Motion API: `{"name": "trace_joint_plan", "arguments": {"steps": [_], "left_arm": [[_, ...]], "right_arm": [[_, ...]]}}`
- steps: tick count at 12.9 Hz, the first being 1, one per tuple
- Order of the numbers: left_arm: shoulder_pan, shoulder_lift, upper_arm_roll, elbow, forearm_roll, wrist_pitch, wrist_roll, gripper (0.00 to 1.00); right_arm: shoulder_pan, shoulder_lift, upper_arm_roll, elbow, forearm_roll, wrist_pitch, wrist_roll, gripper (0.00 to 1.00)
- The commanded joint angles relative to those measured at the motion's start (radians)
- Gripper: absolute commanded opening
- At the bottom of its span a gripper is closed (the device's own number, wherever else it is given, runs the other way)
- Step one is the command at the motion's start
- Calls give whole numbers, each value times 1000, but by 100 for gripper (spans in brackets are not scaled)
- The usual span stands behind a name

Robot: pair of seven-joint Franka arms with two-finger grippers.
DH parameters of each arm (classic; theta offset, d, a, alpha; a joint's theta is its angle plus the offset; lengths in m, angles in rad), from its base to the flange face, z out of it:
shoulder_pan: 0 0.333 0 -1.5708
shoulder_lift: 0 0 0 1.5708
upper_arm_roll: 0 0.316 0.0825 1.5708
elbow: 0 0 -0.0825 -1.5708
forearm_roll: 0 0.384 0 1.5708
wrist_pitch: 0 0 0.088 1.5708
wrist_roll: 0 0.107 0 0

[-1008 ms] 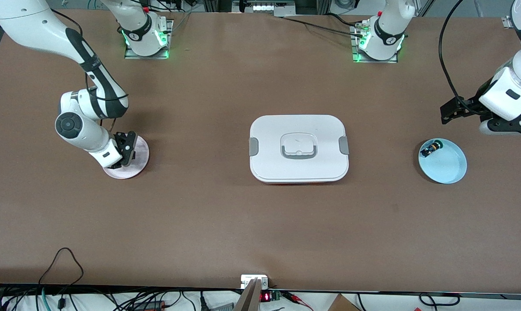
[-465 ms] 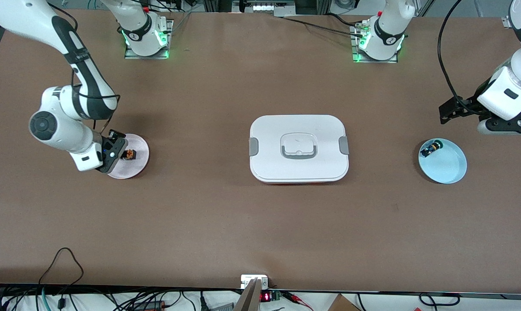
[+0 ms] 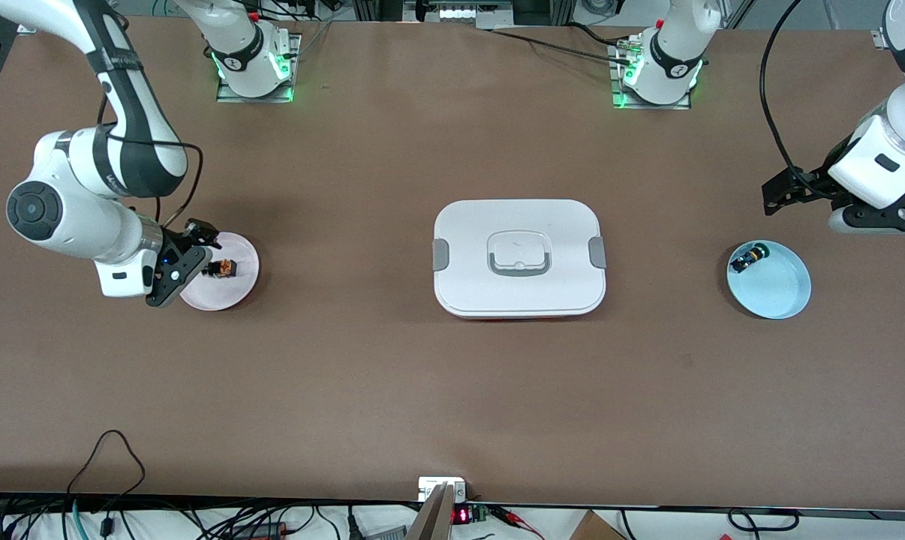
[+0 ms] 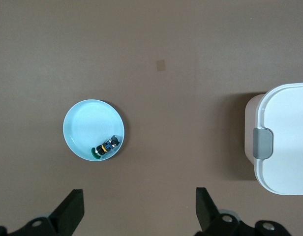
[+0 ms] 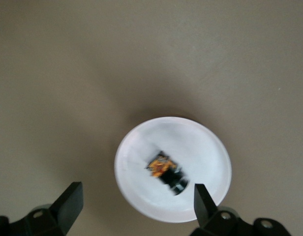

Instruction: Transfer orange switch to right arm and place

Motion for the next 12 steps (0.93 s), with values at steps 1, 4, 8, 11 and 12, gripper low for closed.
{"name": "trace_joint_plan", "arguments": {"steps": [1, 4, 8, 11, 12], "left_arm": [[-2, -4, -2, 13, -4, -16, -10, 100], [-2, -5, -2, 13, -4, -16, -12, 100], [-2, -5, -2, 13, -4, -18, -12, 100], [-4, -1, -2, 14, -2, -10, -9, 100], [-2, -2, -2, 14, -2, -10, -9, 100]], "right_arm": [[42, -5, 1, 121, 60, -200, 310, 100], [51, -5, 1, 244, 117, -380, 472, 100], [54, -19, -8, 350, 71, -505, 500, 100], [156, -52, -179, 370, 34, -471, 491, 100], [228, -60, -271, 372, 37, -427, 503, 100]]}}
